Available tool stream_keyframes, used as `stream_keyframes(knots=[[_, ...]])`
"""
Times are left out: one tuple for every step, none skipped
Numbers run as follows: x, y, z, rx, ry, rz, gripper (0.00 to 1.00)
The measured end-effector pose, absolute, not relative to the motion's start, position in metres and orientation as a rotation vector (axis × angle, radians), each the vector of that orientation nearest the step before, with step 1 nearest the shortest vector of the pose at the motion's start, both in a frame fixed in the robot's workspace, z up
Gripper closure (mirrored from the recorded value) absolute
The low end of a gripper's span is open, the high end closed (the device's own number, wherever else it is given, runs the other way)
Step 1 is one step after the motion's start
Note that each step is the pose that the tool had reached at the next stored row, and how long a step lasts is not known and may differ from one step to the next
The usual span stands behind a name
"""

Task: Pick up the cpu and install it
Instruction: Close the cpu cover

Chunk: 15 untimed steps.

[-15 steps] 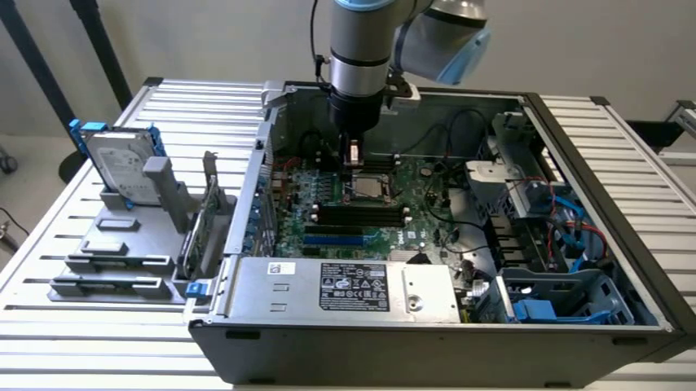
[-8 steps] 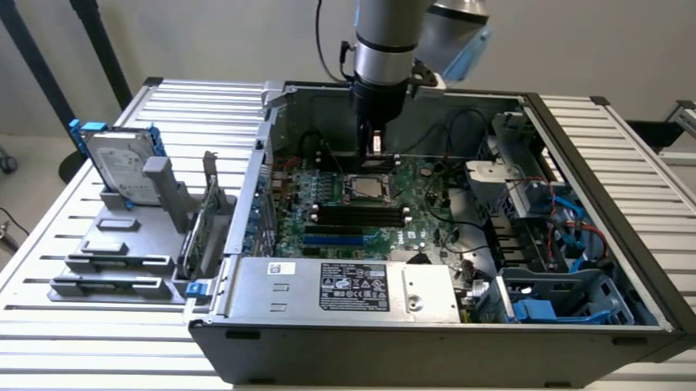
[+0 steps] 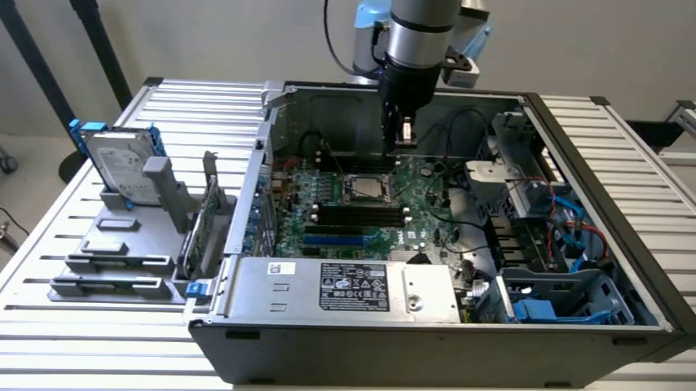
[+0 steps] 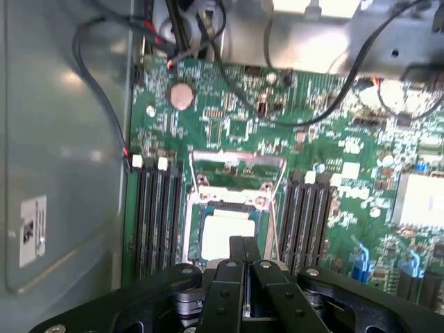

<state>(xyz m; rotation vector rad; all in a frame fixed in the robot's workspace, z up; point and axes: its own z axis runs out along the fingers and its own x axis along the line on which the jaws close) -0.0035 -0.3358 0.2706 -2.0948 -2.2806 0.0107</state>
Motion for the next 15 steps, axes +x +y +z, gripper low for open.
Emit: stream_keyframes(knots=[[0.001,-0.336,0.271,-2.094,-2.281,0.010,0.89],[0.006,-0.336,0.271,-2.094,-2.280,0.009,0.89],[0.010,-0.336,0.271,-2.094,-2.280,0.009,0.89],[0.015,-0.336,0.271,-2.094,-2.280,0.008,0.89],[0.020,-0.336,0.271,-2.093,-2.279,0.008,0.89],[0.024,-0.336,0.271,-2.093,-2.279,0.007,0.89],[0.028,-0.336,0.271,-2.093,-2.279,0.006,0.89],[0.033,-0.336,0.271,-2.092,-2.278,0.005,0.89],[0.038,-0.336,0.271,-2.092,-2.278,0.004,0.89],[0.042,-0.336,0.271,-2.091,-2.277,0.003,0.89],[0.047,-0.336,0.271,-2.091,-2.277,0.002,0.89],[0.052,-0.336,0.271,-2.090,-2.277,0.001,0.89],[0.056,-0.336,0.271,-2.090,-2.276,0.001,0.89],[0.060,-0.336,0.271,-2.090,-2.277,0.001,0.89],[0.065,-0.336,0.271,-2.090,-2.277,0.001,0.89]])
